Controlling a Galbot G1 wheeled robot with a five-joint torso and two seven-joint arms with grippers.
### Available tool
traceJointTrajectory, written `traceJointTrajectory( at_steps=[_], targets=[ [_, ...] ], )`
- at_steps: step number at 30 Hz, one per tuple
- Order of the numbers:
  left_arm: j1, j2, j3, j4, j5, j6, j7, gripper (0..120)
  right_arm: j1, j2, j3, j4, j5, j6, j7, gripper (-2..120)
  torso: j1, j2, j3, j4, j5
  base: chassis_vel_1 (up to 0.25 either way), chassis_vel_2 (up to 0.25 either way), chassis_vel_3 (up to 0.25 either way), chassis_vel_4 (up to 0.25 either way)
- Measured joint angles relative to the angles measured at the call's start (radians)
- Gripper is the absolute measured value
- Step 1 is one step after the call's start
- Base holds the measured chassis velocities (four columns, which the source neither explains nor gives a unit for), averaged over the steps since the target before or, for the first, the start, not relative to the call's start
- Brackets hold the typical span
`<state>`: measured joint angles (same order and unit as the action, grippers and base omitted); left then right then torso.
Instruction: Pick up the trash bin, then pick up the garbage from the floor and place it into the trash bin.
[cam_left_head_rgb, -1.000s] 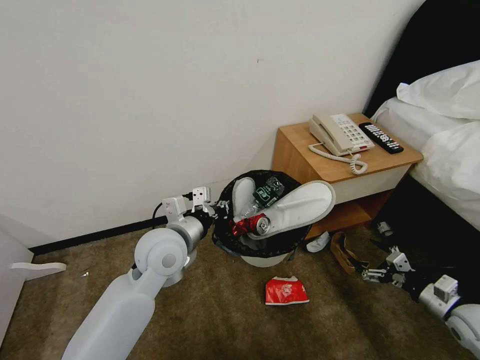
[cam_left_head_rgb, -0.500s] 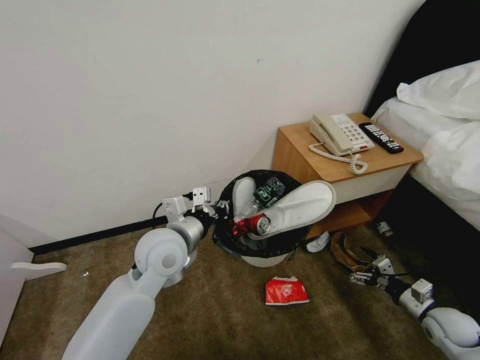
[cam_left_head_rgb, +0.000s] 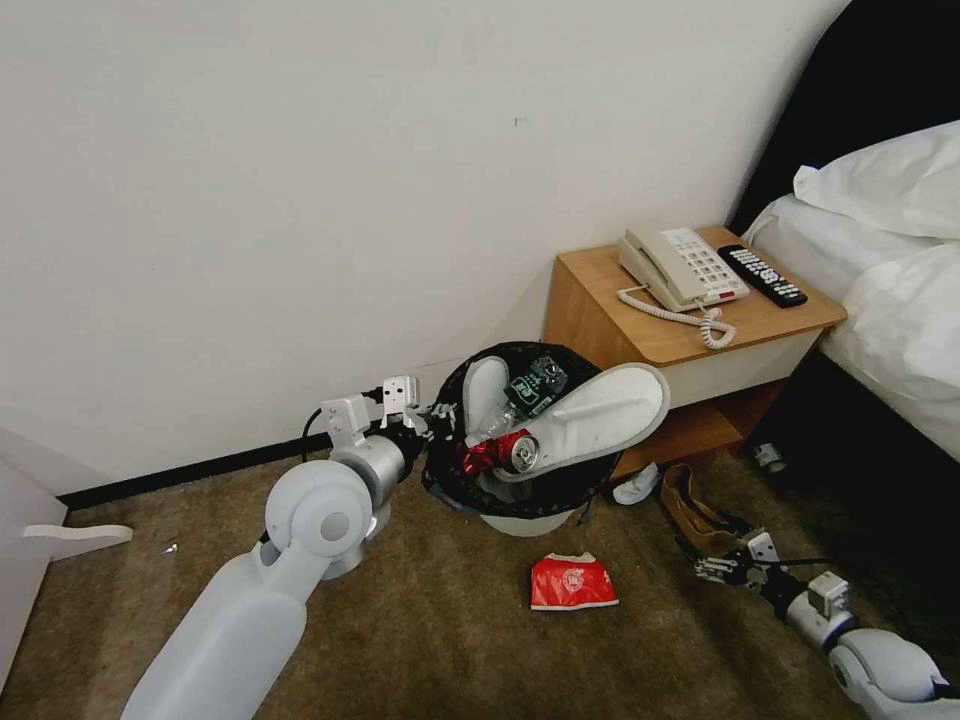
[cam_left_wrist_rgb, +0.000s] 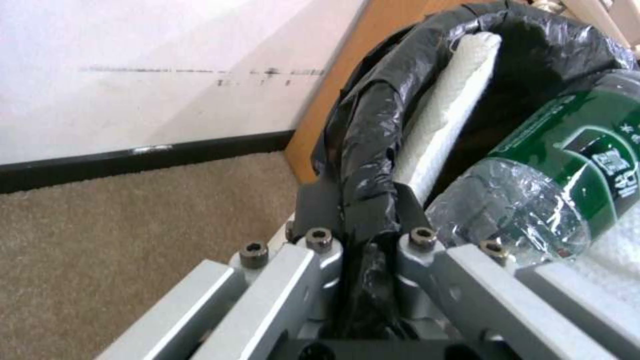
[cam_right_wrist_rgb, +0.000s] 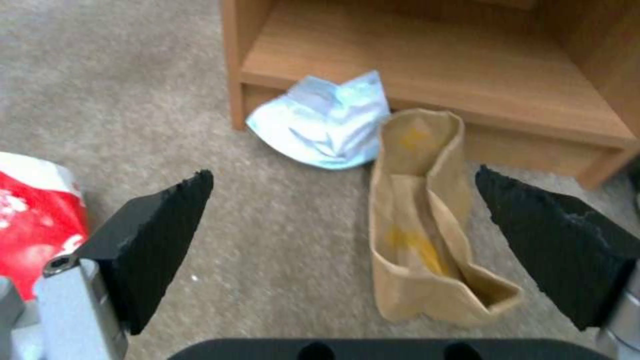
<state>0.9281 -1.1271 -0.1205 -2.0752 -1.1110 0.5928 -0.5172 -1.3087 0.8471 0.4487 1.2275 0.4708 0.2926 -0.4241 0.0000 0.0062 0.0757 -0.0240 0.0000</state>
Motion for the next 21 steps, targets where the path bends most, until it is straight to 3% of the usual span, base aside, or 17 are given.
traceJointTrajectory(
  at_steps=[21],
  targets=[
    [0.001, -0.005, 0.004, 0.006, 0.005, -0.001, 0.003, 4, 0.072, 0.029, 0.005, -0.132, 0.004, 0.012, 0.004, 100, 0.0, 0.0, 0.0, 0.0, 0.0001, 0.0, 0.0, 0.0, 0.0]
  ],
)
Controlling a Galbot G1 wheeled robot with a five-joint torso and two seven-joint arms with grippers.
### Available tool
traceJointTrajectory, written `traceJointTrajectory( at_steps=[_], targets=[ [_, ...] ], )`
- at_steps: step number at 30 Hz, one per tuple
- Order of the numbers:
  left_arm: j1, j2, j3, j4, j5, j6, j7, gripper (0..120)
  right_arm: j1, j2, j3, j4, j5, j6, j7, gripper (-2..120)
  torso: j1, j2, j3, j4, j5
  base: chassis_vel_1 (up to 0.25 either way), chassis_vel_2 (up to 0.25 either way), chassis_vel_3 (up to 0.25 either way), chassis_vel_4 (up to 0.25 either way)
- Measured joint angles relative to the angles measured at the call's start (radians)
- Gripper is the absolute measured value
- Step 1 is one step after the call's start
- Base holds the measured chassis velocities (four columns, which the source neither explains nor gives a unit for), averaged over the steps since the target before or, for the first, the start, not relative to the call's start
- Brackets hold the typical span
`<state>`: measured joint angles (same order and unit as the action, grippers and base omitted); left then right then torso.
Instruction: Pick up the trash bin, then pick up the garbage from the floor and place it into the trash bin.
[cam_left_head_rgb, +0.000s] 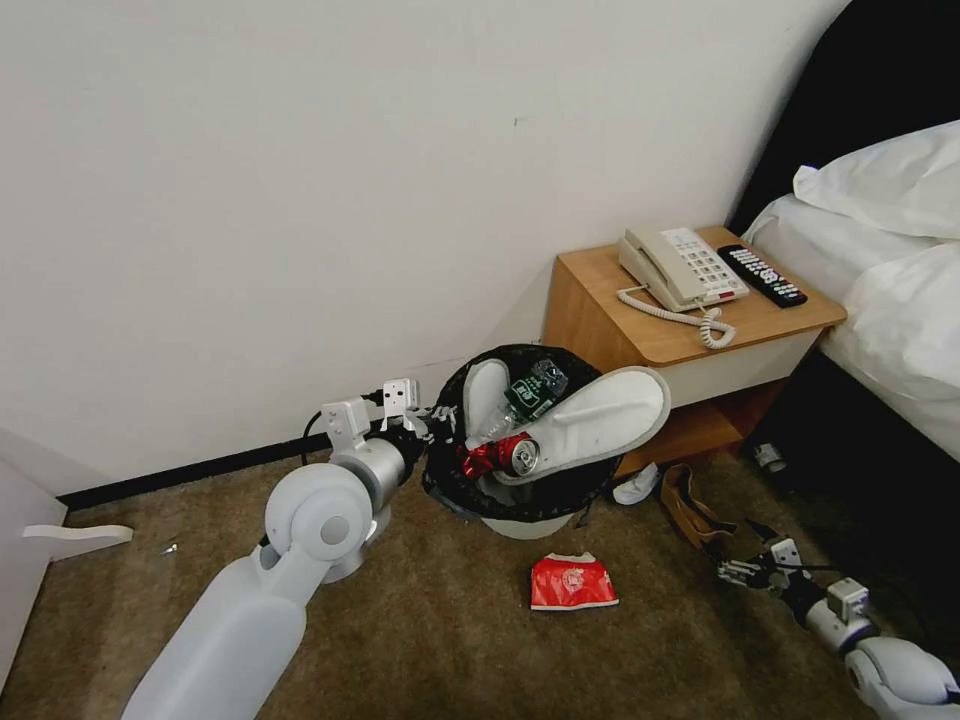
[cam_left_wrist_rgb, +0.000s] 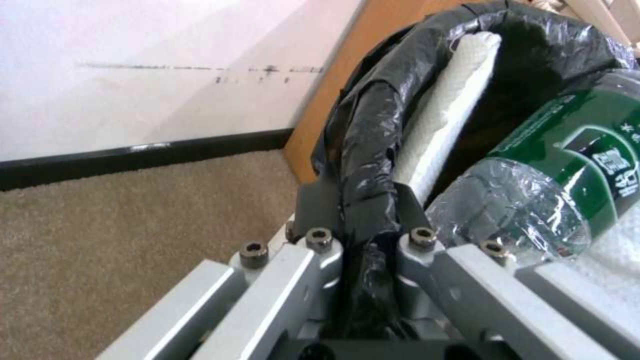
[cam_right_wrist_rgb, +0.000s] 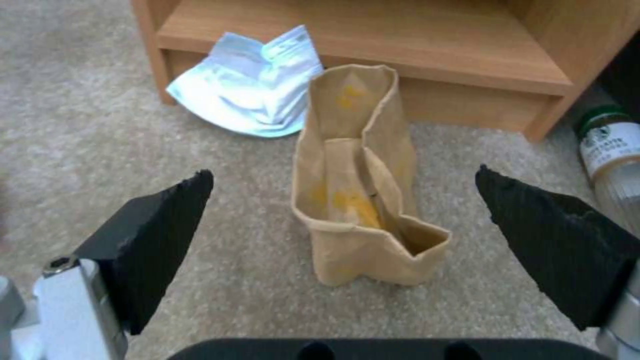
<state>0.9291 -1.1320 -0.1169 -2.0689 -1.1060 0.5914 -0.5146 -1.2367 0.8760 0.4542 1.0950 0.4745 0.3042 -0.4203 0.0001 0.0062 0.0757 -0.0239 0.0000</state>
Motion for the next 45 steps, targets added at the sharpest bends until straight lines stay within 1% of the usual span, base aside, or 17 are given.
traceJointTrajectory(
  at_steps=[7, 9, 15, 26, 36, 45],
  targets=[
    [-0.001, 0.0, 0.0, 0.005, 0.002, -0.001, 0.003, 4, 0.03, 0.007, -0.006, -0.027, 0.004, -0.027, 0.038, 100, 0.0, 0.0, 0.0, 0.0001, 0.0, 0.0, 0.0, 0.0, 0.0],
    [-0.002, -0.001, 0.0, 0.008, 0.002, -0.002, 0.003, 4, 0.047, 0.012, -0.01, -0.046, 0.006, -0.042, 0.065, 100, 0.0, 0.0, 0.0, 0.0, 0.0, 0.0, 0.0, 0.0, 0.0],
    [-0.003, -0.002, 0.002, 0.012, 0.003, -0.002, 0.005, 4, 0.059, 0.017, -0.012, -0.066, 0.007, -0.059, 0.091, 100, 0.0, 0.0, 0.0, 0.0, 0.0, 0.0, 0.0, 0.0, 0.0],
    [-0.004, -0.002, 0.003, 0.013, 0.005, -0.003, 0.007, 4, 0.065, 0.025, -0.019, -0.069, -0.002, -0.07, 0.104, 100, 0.0, 0.0, 0.0, 0.0, 0.0, 0.0, 0.0, 0.0, 0.0],
    [-0.002, 0.0, 0.002, 0.012, 0.007, -0.004, 0.008, 4, 0.102, 0.054, -0.047, -0.086, -0.034, -0.078, 0.112, 100, 0.0, 0.0, 0.0, 0.0002, 0.0, 0.0, 0.0, 0.0, 0.0],
    [-0.004, -0.002, 0.003, 0.016, 0.009, -0.006, 0.014, 4, 0.131, 0.073, -0.067, -0.11, -0.054, -0.09, 0.141, 100, 0.0, 0.0, 0.0, 0.0001, 0.0, 0.0, 0.0, 0.0, 0.0]
  ],
)
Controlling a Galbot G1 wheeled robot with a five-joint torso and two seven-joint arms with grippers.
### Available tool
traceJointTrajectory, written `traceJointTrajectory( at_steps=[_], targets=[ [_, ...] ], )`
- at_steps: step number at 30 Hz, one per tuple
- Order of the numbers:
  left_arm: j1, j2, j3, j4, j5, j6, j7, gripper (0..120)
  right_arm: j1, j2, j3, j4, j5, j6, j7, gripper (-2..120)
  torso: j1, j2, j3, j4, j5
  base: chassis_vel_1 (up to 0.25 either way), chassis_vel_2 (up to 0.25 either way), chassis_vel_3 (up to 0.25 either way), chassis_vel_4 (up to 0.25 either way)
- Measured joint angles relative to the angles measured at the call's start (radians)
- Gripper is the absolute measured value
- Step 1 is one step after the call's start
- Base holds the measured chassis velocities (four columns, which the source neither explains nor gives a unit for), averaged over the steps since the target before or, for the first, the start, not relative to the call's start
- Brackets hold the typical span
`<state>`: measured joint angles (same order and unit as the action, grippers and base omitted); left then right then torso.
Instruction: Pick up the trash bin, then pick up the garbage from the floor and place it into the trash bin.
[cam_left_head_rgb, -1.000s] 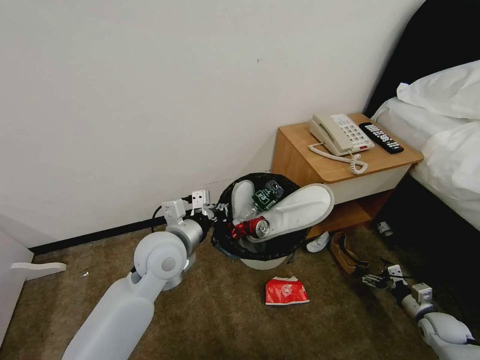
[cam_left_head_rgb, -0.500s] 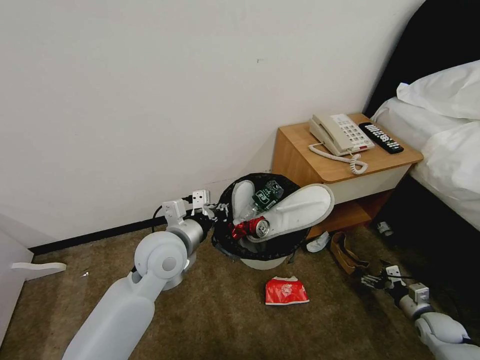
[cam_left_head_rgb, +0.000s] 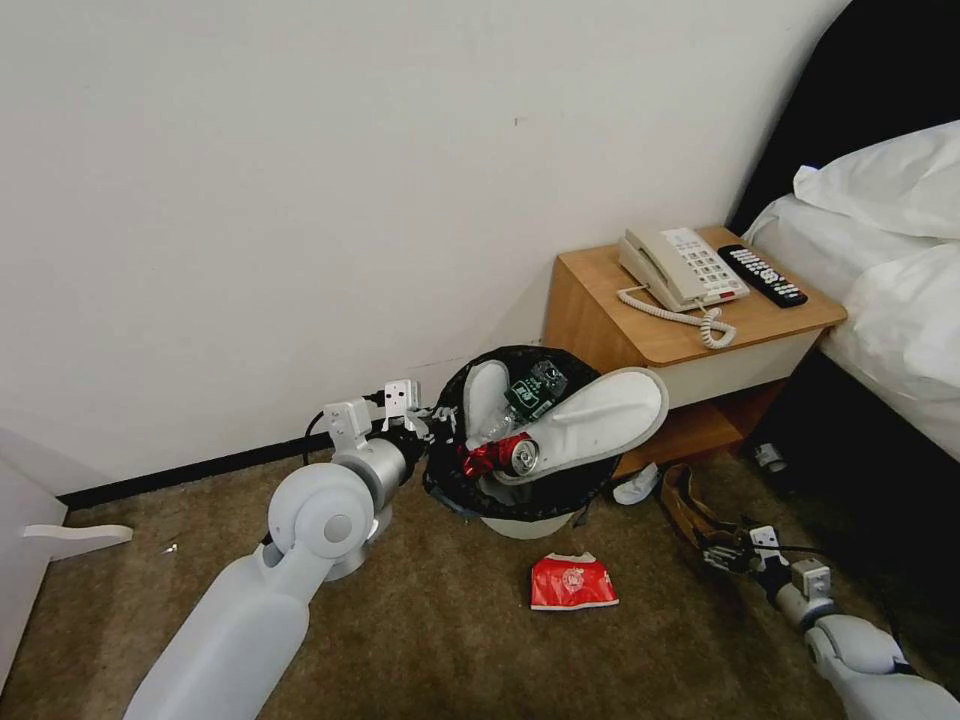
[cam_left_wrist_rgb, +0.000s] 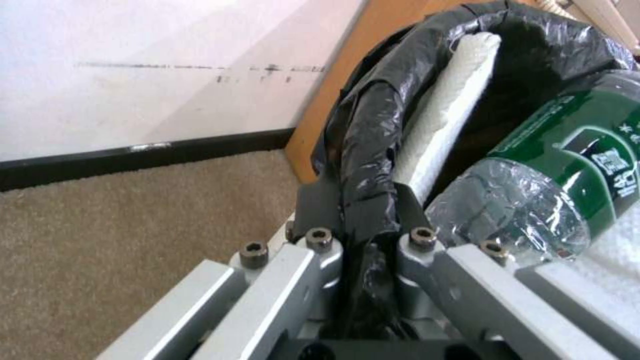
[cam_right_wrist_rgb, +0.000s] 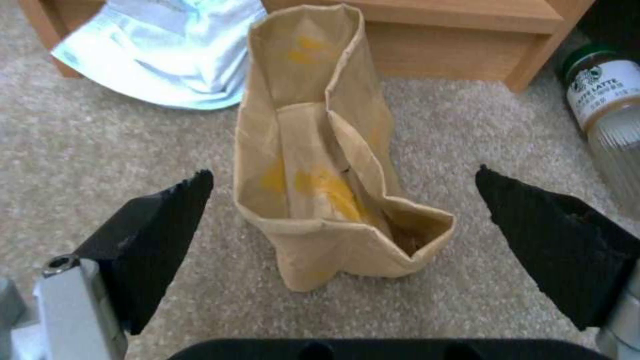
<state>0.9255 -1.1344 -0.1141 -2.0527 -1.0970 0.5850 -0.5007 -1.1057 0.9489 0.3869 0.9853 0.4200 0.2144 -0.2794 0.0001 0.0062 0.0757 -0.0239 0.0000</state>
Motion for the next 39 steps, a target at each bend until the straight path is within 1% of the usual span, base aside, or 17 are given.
traceJointTrajectory(
  at_steps=[9, 25, 26, 27, 29, 30, 31, 32, 33, 34, 35, 37, 39],
  targets=[
    [-0.001, 0.0, 0.0, 0.003, 0.001, -0.001, 0.002, 4, 0.034, 0.02, -0.005, -0.059, -0.03, -0.013, 0.023, 100, 0.0, 0.0, 0.0, 0.0, 0.0, 0.0, 0.0, 0.0, 0.0],
    [0.005, -0.001, 0.001, 0.001, 0.006, -0.003, 0.002, 4, 0.054, 0.037, -0.029, -0.059, -0.042, -0.022, 0.038, 99, 0.0, 0.0, 0.0, 0.0, 0.0, 0.0, 0.0, 0.0, 0.0],
    [0.007, 0.0, 0.001, 0.001, 0.007, -0.003, 0.002, 4, 0.057, 0.038, -0.031, -0.06, -0.044, -0.022, 0.041, 97, 0.0, 0.0, 0.0, 0.0, 0.0, 0.0, 0.0, 0.0, 0.0],
    [0.007, 0.0, 0.001, 0.001, 0.007, -0.003, 0.002, 4, 0.057, 0.038, -0.031, -0.06, -0.044, -0.022, 0.041, 97, 0.0, 0.0, 0.0, 0.0, 0.0, 0.0, 0.0, 0.0, 0.0],
    [0.009, -0.001, 0.001, 0.001, 0.008, -0.003, 0.002, 4, 0.058, 0.039, -0.034, -0.06, -0.048, -0.026, 0.046, 90, 0.0, 0.0, 0.0, 0.0, 0.0, 0.0, 0.0, 0.0, 0.0],
    [0.009, -0.001, 0.001, 0.001, 0.008, -0.003, 0.002, 4, 0.058, 0.039, -0.034, -0.06, -0.048, -0.026, 0.046, 90, 0.0, 0.0, 0.0, 0.0, 0.0, 0.0, 0.0, 0.0, 0.0],
    [0.01, -0.001, 0.002, 0.001, 0.009, -0.003, 0.002, 4, 0.058, 0.039, -0.035, -0.059, -0.051, -0.028, 0.046, 83, 0.0, 0.0, 0.0, -0.0001, 0.0, 0.0, 0.0, 0.0, 0.0],
    [0.01, -0.001, 0.002, 0.001, 0.009, -0.003, 0.002, 4, 0.058, 0.039, -0.035, -0.059, -0.051, -0.028, 0.046, 83, 0.0, 0.0, 0.0, -0.0001, 0.0, 0.0, 0.0, 0.0, 0.0],
    [0.01, -0.002, 0.002, 0.001, 0.009, -0.004, 0.003, 4, 0.057, 0.037, -0.035, -0.057, -0.053, -0.028, 0.043, 78, 0.0, 0.0, 0.0, 0.0, 0.0, 0.0, 0.0, 0.0, 0.0],
    [0.01, -0.002, 0.002, 0.001, 0.009, -0.004, 0.003, 4, 0.057, 0.037, -0.035, -0.057, -0.053, -0.028, 0.043, 78, 0.0, 0.0, 0.0, 0.0, 0.0, 0.0, 0.0, 0.0, 0.0],
    [0.009, -0.002, 0.003, 0.002, 0.009, -0.004, 0.003, 4, 0.054, 0.034, -0.035, -0.053, -0.053, -0.029, 0.037, 68, 0.0, 0.0, 0.0, 0.0, 0.0, 0.0, 0.0, 0.0, 0.0],
    [0.008, -0.003, 0.003, 0.003, 0.009, -0.004, 0.003, 4, 0.052, 0.032, -0.035, -0.051, -0.052, -0.029, 0.034, 66, 0.0, 0.0, 0.0, -0.0001, 0.0, 0.0, 0.0, 0.0, 0.0],
    [0.007, -0.005, 0.006, 0.005, 0.01, -0.004, 0.004, 4, 0.049, 0.029, -0.031, -0.046, -0.048, -0.029, 0.028, 53, 0.0, 0.0, 0.0, 0.0, 0.0, 0.0, 0.0, 0.0, 0.0]
  ],
)
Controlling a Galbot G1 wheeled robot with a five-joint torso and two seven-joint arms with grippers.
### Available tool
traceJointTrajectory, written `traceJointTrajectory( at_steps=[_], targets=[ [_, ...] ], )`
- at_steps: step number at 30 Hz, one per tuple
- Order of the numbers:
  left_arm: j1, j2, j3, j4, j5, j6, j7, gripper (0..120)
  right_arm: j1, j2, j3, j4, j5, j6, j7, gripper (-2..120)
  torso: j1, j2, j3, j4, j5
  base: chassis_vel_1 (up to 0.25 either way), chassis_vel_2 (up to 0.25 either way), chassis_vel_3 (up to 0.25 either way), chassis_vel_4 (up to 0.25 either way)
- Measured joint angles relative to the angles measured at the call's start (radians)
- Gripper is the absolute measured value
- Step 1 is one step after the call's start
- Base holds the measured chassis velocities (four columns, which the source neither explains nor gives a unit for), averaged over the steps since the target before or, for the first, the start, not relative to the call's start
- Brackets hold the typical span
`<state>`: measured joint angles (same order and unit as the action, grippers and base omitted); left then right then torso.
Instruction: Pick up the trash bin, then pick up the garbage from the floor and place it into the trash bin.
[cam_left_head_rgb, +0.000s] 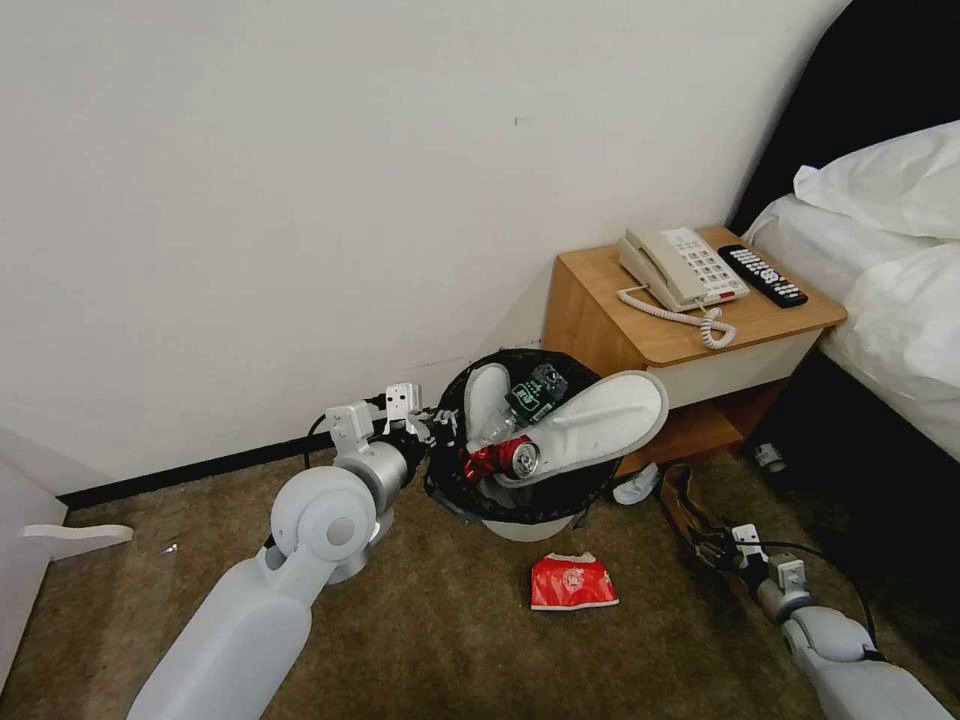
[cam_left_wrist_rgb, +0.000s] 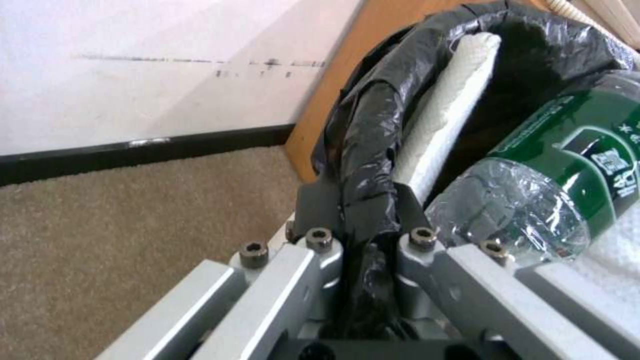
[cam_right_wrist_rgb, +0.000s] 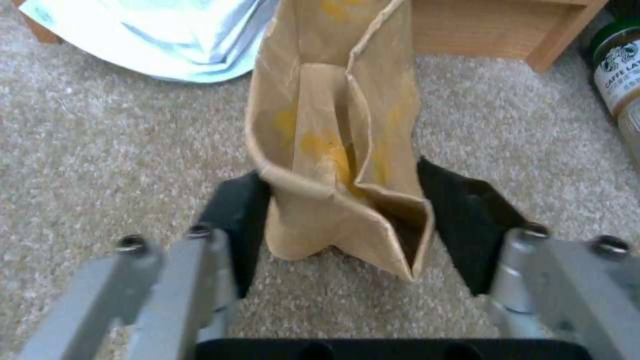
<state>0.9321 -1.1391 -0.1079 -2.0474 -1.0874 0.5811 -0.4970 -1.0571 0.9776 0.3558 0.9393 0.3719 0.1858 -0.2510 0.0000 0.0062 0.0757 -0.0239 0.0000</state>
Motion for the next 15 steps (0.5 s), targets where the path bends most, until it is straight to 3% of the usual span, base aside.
traceJointTrajectory(
  at_steps=[5, 11, 15],
  targets=[
    [-0.001, -0.001, 0.002, 0.002, 0.001, -0.001, 0.0, 4, -0.003, -0.001, 0.003, 0.004, 0.002, 0.0, -0.001, 39, 0.0, 0.0, 0.0, 0.0, 0.0, 0.0, 0.0, 0.0, 0.0],
    [-0.002, -0.001, 0.002, 0.002, 0.002, -0.001, 0.0, 4, -0.019, -0.007, 0.011, 0.031, 0.008, 0.001, -0.002, 11, 0.0, 0.0, 0.0, 0.0, 0.0001, 0.0, 0.0, 0.0, 0.0],
    [-0.002, -0.002, 0.002, 0.002, 0.003, -0.001, 0.0, 4, -0.023, -0.008, 0.013, 0.038, 0.008, 0.001, -0.003, 4, 0.0, 0.0, 0.0, 0.0, 0.0002, 0.0, 0.0, 0.0, 0.0]
  ],
)
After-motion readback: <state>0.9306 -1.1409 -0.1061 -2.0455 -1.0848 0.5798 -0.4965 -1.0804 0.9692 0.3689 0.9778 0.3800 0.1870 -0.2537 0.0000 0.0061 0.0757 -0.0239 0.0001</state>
